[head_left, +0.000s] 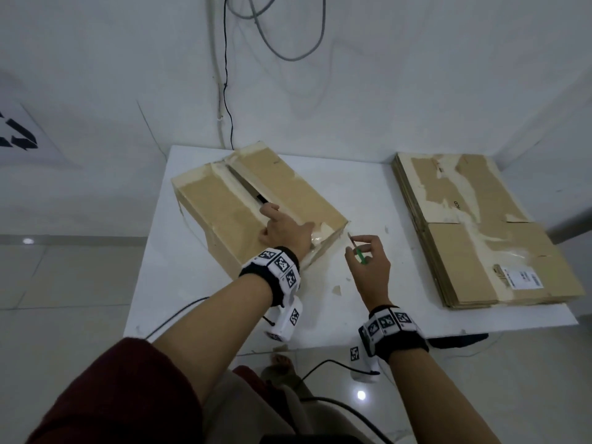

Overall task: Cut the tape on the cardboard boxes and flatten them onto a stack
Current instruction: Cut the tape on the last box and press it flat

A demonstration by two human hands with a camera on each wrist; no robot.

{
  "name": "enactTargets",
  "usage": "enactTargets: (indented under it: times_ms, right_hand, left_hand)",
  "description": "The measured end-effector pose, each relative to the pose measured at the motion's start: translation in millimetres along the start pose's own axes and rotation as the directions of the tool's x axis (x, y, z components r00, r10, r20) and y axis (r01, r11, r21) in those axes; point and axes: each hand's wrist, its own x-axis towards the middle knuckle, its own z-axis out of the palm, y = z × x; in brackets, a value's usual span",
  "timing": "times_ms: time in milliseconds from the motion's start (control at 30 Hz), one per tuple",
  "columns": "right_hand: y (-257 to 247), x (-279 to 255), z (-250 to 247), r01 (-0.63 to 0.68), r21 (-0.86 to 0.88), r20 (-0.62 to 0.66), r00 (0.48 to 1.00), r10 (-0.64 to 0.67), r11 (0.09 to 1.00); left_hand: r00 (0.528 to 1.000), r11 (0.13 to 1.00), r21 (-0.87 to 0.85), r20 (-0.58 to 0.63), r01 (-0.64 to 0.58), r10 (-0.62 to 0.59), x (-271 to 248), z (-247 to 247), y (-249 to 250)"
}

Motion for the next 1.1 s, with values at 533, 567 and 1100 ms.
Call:
enactTargets:
  times_ms: [533,567,1100]
  right_hand:
    - [-9.8,71.8,17.3,0.076,0.017,0.02,0.997,-0.077,0.997]
    - [-8.3,68.9,20.6,0.052,0.044,0.02,0.998,-0.052,0.998]
    - [-10.9,75.4,-16.6,-0.028,-0.045,0.356,0.933,0.043,0.999]
  left_hand:
    - [0.729,0.761,0.495,0.683,-0.421,-0.04,68.2,-101.9,9.1]
    - [0.752,0.765,0.48,0.659,-0.429,0.008,65.5,-100.2,7.6]
    - [0.676,0.763,0.202,0.633,-0.615,0.377,6.8,-7.4,-10.8]
